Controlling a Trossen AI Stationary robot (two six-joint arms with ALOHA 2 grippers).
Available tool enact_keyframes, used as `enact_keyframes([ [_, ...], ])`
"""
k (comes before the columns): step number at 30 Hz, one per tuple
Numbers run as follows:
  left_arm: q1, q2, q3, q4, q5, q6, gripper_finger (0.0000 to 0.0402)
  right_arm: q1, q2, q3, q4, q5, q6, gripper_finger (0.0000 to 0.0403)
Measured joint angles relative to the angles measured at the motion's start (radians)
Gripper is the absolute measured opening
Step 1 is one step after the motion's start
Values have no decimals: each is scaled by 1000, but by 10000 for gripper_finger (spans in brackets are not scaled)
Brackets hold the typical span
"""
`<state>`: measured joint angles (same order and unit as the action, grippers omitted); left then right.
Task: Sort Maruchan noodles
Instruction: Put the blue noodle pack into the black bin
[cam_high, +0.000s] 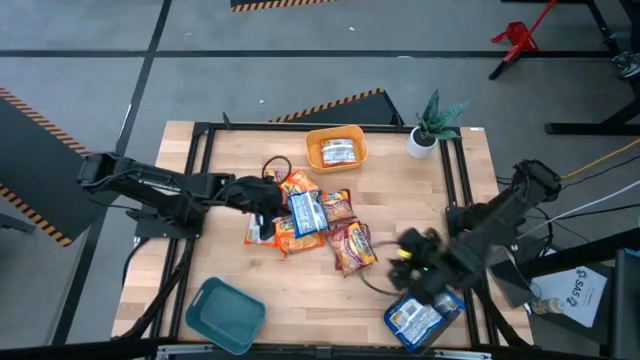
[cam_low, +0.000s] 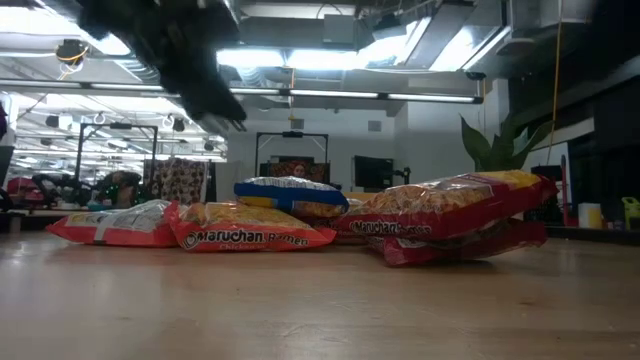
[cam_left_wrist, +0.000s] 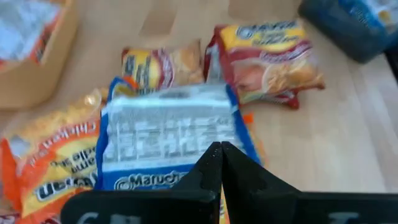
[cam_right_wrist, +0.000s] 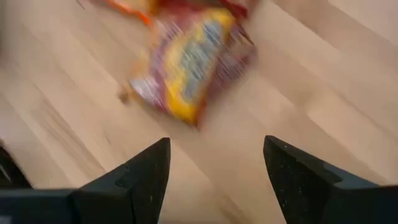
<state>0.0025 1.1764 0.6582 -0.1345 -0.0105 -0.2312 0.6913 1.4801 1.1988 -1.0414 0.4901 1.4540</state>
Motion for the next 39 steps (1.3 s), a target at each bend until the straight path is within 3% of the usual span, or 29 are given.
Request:
enact_keyframes([
  [4,55,63,0,11,23,56,0,-154,22,1,195,-1,-241,243],
  [11,131,173,-36,70,88,134,0,-323,63,0,374,-2,-417,243],
  [17,187,195,-147,194,162,110,0,-354,174,1,722,-53,-1032,243],
  [22,209,195,-191,226,201,103,0,-366,281,-1,810,-42,-1434,243],
  [29,209,159,-197,222,265,71,0,-392,343,-1,817,48,-1548,243],
  [35,205,1,-184,170,278,31,0,-422,344,-1,816,15,-1545,243],
  [39,212,-44,-200,275,242,114,0,-450,344,0,821,-16,-1533,243],
])
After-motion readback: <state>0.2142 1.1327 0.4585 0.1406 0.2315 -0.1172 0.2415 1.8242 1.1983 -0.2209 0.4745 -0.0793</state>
